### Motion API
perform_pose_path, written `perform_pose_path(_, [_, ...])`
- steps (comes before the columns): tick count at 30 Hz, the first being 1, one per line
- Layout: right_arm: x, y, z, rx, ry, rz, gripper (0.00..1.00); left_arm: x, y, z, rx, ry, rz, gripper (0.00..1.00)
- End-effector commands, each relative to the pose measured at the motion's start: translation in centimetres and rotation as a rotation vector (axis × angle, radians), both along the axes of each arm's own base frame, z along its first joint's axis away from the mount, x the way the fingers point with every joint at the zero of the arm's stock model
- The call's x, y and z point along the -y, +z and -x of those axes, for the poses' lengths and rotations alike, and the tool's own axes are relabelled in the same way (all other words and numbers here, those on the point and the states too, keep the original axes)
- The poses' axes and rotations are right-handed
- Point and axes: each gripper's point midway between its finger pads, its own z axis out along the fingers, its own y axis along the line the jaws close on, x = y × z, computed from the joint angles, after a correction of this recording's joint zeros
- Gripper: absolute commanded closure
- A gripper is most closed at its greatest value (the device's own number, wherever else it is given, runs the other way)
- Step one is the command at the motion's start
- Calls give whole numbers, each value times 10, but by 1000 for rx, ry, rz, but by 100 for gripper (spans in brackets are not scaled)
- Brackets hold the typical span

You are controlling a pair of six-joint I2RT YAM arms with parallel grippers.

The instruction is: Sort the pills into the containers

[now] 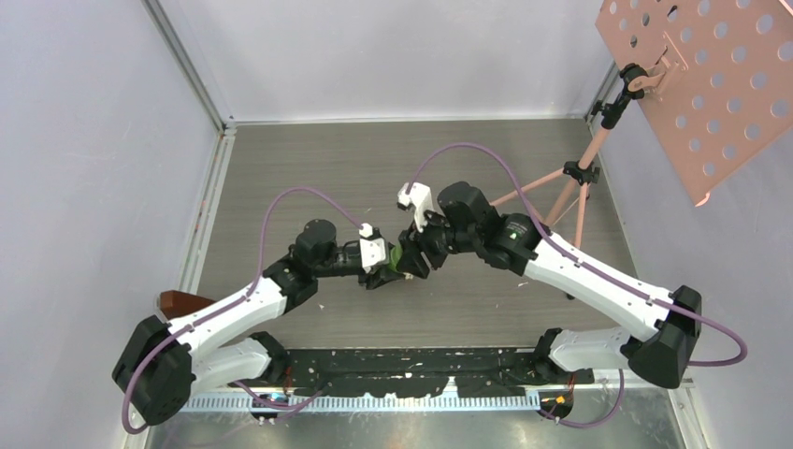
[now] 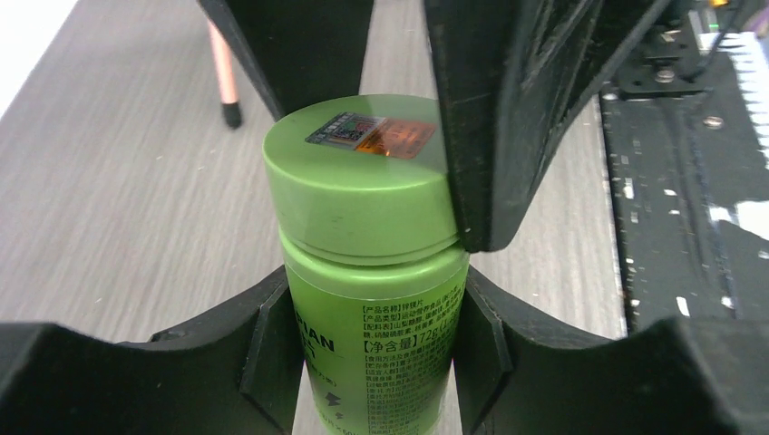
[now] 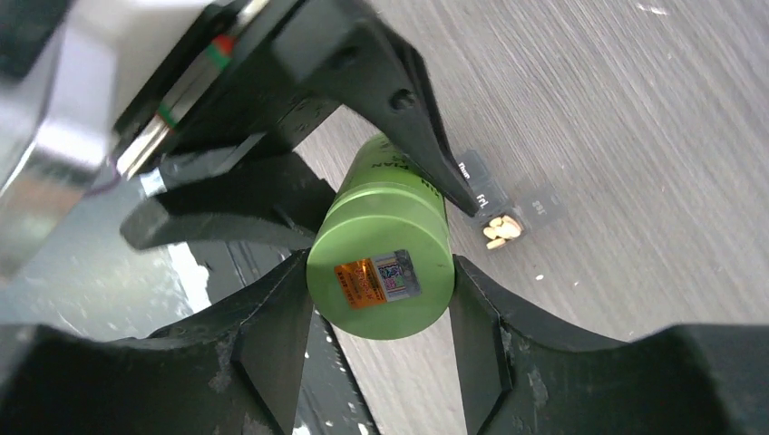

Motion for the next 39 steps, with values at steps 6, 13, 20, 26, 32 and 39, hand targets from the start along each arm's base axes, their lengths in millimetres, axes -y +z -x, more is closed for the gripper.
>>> perform_pose_path(6, [-14,7,-31,-315,-512,-63,95,-8,62,-45,270,210,170,100])
perform_pose_path(13, [-31,30,-36,-323,-474,-178,13,-18,34,-38,225,197,88,100])
perform_pose_path(20, [0,56,-43,-117,-327,-255,2,-29,25,-17,138,123,95,100])
perform_pose_path(26, [1,86,-16,138,-7,-302,2,-23,15,-2,52,8,32,100])
perform_pose_path(32, [-3,90,19,264,329,-282,4,-19,17,16,-5,-100,20,100])
perform_pose_path(39, [6,60,24,377,495,-134,10,-17,23,43,-77,-266,21,100])
